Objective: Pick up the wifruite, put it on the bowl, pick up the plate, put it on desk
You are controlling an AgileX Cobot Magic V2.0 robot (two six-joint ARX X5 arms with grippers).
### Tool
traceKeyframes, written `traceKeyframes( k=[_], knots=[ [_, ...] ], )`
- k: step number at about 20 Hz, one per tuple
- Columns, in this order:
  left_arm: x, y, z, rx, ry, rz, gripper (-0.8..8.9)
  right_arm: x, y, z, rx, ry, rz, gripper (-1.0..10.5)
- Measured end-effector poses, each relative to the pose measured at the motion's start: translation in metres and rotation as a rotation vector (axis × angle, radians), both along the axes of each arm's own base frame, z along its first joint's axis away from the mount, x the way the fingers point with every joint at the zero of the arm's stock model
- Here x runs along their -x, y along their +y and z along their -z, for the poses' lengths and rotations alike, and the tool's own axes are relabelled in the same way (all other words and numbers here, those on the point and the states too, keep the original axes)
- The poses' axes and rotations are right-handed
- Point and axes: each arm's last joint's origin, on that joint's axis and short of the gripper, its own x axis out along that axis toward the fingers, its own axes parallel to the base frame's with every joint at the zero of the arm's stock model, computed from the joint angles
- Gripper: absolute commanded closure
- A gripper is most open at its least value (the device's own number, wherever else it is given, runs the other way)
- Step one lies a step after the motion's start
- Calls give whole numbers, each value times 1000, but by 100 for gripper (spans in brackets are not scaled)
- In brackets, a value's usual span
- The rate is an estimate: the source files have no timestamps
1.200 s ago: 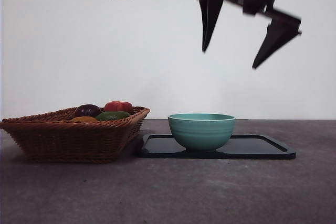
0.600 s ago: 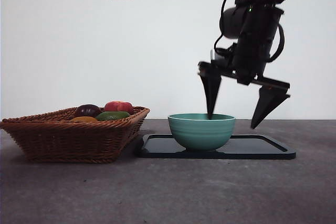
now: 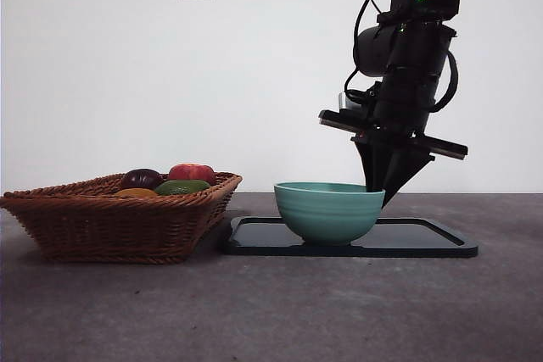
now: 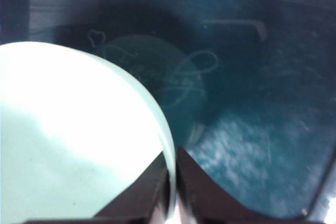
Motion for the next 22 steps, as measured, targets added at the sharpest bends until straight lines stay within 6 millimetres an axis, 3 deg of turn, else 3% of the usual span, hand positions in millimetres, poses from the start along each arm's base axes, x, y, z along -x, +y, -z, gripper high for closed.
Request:
traceKeyframes(
  k=[6, 12, 15, 18, 22],
  knots=[
    [0, 0, 0, 0, 0, 0, 251, 30, -9, -59, 19, -68, -20, 941],
    [0, 0, 0, 0, 0, 0, 251, 61, 30, -47, 69, 23, -153, 941],
    [0, 0, 0, 0, -1, 1, 251, 90, 47, -51, 70, 20, -236, 941],
    [1, 0, 0, 1, -1, 13, 251, 115, 49, -56, 67, 11, -283, 941],
    [3, 0, 0, 4, -7, 29, 251, 144, 36, -51, 58, -13, -299, 941]
  ],
)
